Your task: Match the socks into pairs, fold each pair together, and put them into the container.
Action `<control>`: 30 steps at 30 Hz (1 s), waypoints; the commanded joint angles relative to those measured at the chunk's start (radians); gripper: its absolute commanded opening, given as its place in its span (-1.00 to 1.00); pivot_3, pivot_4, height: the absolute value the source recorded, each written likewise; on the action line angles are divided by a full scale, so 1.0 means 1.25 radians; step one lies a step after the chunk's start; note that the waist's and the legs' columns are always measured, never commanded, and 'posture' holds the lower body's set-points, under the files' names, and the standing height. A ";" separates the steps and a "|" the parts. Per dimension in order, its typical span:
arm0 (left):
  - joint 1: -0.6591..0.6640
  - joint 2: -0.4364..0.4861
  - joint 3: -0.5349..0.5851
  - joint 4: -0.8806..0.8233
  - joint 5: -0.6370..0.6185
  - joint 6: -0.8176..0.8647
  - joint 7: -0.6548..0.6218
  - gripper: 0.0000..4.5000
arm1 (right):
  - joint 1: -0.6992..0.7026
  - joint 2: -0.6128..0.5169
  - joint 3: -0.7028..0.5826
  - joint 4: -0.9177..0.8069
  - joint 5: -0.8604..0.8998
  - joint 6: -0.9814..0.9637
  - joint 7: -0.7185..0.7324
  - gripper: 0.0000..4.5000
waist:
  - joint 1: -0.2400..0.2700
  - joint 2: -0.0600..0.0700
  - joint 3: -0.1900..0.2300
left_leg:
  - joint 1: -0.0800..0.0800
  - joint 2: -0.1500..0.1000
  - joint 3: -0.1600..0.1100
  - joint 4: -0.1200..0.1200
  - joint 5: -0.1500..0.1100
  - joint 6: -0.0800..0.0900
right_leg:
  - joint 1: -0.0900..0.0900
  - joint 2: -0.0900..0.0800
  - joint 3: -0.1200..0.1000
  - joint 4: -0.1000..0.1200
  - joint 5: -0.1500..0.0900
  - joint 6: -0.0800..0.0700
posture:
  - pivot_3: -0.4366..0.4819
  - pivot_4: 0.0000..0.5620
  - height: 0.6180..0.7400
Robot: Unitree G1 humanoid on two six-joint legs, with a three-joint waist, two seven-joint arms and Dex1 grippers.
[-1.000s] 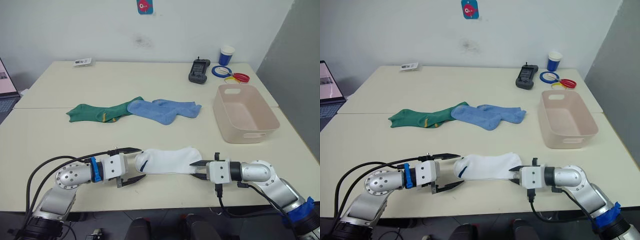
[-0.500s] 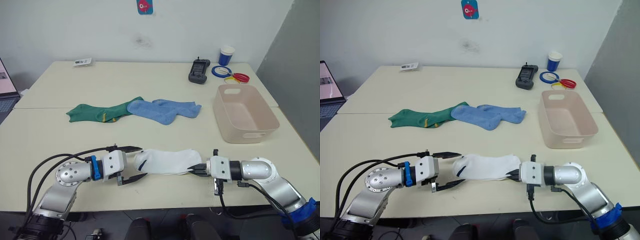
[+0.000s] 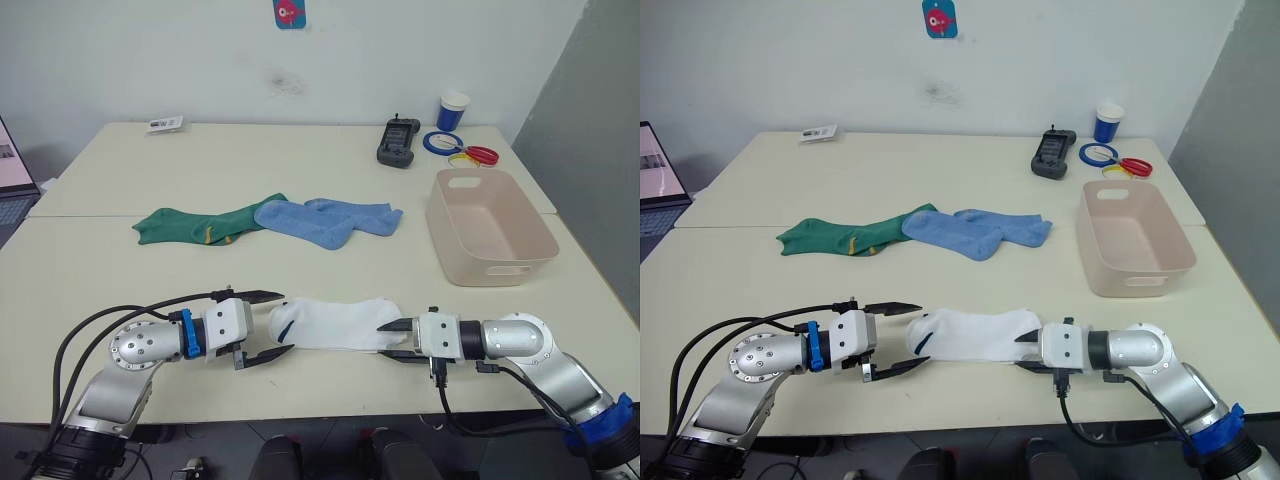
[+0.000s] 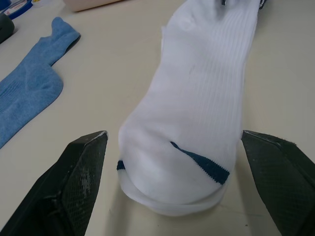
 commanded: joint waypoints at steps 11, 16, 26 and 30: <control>0.000 0.005 0.032 -0.024 -0.073 0.036 -0.021 1.00 | -0.036 0.043 -0.075 -0.072 0.181 0.173 0.004 -0.99 | 0.000 0.000 0.000 | 0.000 0.000 0.000 0.000 0.000 0.000 | 0.000 0.000 0.000 0.000 0.000 0.000 | -0.05 -0.47 1.00; -0.013 -0.005 0.027 -0.013 -0.073 0.024 -0.017 1.00 | -0.074 0.067 -0.120 -0.135 0.320 0.373 -0.024 -0.99 | 0.000 0.000 0.000 | 0.000 0.000 -0.001 0.000 0.000 0.000 | 0.000 0.000 0.000 0.001 0.000 0.000 | -0.05 -0.47 1.00; -0.030 -0.036 -0.015 -0.018 -0.034 0.013 -0.008 1.00 | -0.085 0.070 -0.140 -0.138 0.363 0.439 -0.055 -0.99 | 0.001 0.000 0.000 | 0.000 0.000 -0.001 0.000 0.000 0.000 | 0.000 0.000 0.000 0.000 0.000 0.000 | -0.05 -0.47 1.00; -0.027 -0.044 -0.038 -0.019 -0.005 0.003 -0.002 1.00 | -0.076 0.072 -0.134 -0.134 0.356 0.431 -0.056 -0.99 | 0.000 0.000 0.000 | 0.000 0.000 -0.001 0.000 0.000 0.000 | 0.000 0.000 0.000 0.000 0.000 0.000 | -0.05 -0.47 1.00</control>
